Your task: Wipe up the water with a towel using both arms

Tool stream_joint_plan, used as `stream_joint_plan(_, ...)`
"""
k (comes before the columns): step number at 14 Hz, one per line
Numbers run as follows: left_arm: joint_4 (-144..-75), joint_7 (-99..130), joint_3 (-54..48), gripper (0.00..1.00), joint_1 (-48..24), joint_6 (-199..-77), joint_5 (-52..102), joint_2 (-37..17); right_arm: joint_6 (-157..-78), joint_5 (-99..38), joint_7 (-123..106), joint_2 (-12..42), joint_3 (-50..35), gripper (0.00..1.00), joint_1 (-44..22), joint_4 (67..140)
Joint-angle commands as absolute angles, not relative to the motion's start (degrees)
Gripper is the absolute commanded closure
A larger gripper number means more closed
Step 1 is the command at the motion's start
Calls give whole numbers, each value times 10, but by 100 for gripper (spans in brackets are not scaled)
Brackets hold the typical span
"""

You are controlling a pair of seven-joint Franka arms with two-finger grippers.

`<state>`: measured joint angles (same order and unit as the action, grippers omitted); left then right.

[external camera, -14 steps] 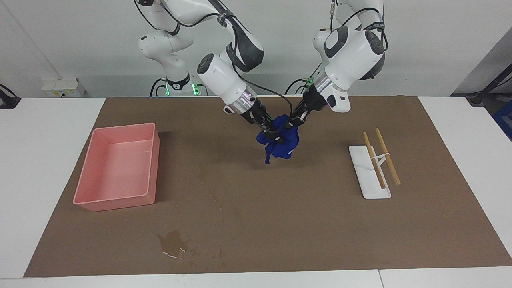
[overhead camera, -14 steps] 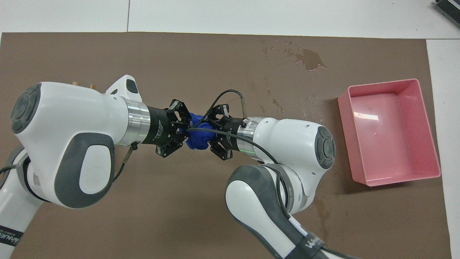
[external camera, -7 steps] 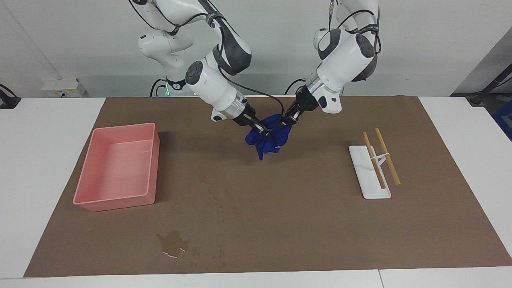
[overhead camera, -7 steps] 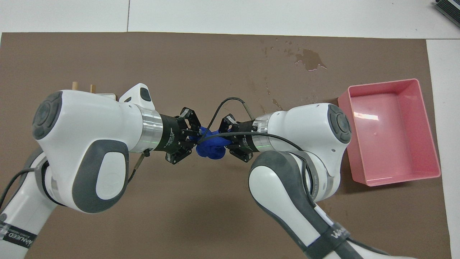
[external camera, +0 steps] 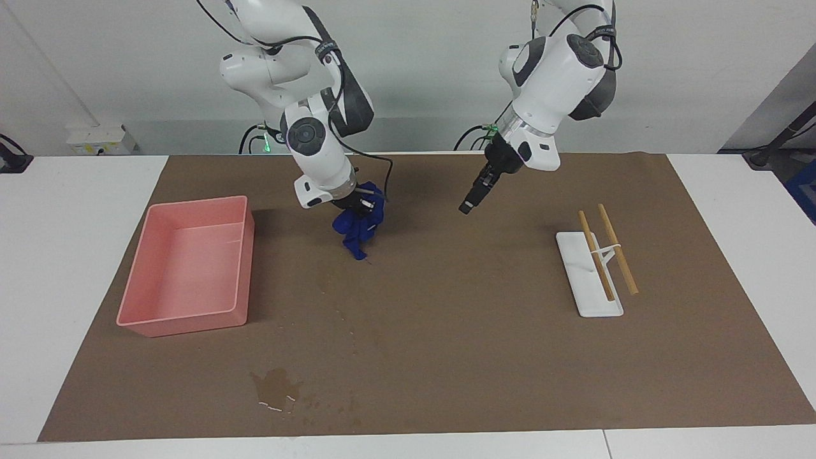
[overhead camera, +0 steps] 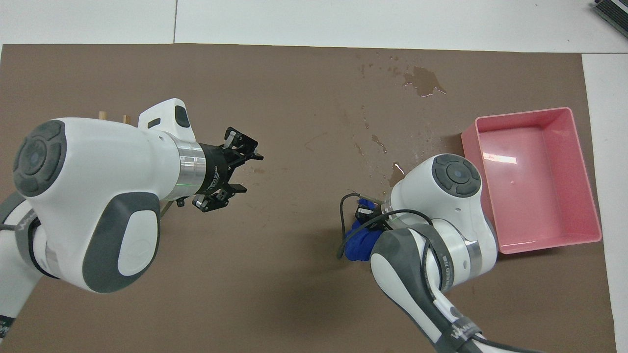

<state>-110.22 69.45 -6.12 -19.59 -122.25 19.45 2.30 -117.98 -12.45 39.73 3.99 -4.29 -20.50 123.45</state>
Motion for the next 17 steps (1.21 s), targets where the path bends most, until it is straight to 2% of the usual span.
stream_joint_plan(1, -1088, 603, -60, 0, -164, -1213, 140, 18, -1159, -23, 357, -13, -49, 100, -207, 1289)
stream_joint_plan(4, -1079, 408, -60, 0, -116, -1211, 65, 12, -1122, 50, 294, -37, -48, 100, -187, 1303)
stream_joint_plan(7, -1063, 211, -59, 0, -78, -1187, -6, 12, -1132, 97, 122, -69, -49, 100, -82, 1331)
stream_joint_plan(8, -1042, 168, -60, 0, -57, -1153, -6, 12, -1143, 98, 74, -70, -51, 100, -42, 1333)
stream_joint_plan(10, -984, 75, -59, 0, -30, -1057, -2, 10, -1161, 58, 73, -70, -51, 100, -3, 1348)
stream_joint_plan(13, -915, 32, -59, 0, -20, -928, -5, -2, -1215, -17, 101, -67, -51, 100, 4, 1395)
stream_joint_plan(15, -880, 12, -60, 0, -23, -869, -5, -11, -1231, -23, 160, -66, -52, 100, -35, 1407)
stream_joint_plan(17, -888, 4, -59, 0, -20, -877, -2, -5, -1240, -43, 246, -61, -52, 100, -74, 1407)
